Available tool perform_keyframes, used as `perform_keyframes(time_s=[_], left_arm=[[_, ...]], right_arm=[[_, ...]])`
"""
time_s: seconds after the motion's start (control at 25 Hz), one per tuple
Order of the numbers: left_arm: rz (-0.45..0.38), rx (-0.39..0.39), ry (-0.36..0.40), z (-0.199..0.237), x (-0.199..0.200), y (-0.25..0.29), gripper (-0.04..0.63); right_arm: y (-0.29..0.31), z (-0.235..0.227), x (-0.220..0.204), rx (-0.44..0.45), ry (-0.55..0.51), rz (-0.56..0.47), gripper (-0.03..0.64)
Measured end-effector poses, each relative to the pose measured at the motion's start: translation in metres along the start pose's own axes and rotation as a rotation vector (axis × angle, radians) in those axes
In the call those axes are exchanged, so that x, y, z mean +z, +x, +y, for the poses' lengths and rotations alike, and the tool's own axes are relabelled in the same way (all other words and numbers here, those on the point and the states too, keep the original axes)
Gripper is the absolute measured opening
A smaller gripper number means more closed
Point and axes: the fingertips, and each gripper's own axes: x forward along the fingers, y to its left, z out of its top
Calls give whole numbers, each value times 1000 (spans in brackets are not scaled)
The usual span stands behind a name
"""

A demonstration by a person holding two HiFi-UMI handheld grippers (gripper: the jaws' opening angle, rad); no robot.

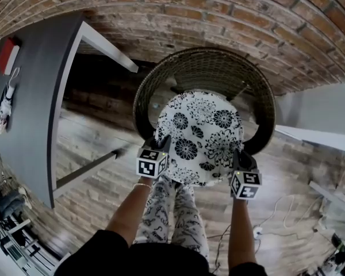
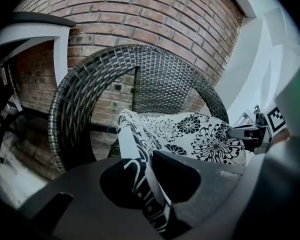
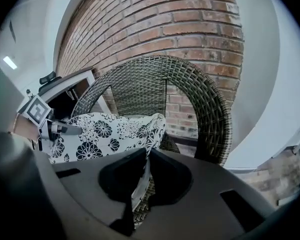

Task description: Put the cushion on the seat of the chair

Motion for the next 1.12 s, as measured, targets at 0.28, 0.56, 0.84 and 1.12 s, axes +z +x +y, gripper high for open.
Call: perform_keyframes(time_s=[0.28, 0.56, 0.84, 1.12], left_arm=[[47, 17, -35, 6, -11, 12, 54], [77, 10, -26, 5, -18, 18, 76], [110, 2, -34, 9, -30, 20, 106], [106, -4, -44, 11, -29, 18, 109]], right_arm=[[8, -9, -8, -1, -3, 18, 19], [11, -12, -15, 6, 13, 26, 21], [15, -13, -21, -3, 12, 43, 25], [18, -9, -23, -3, 1, 69, 37]])
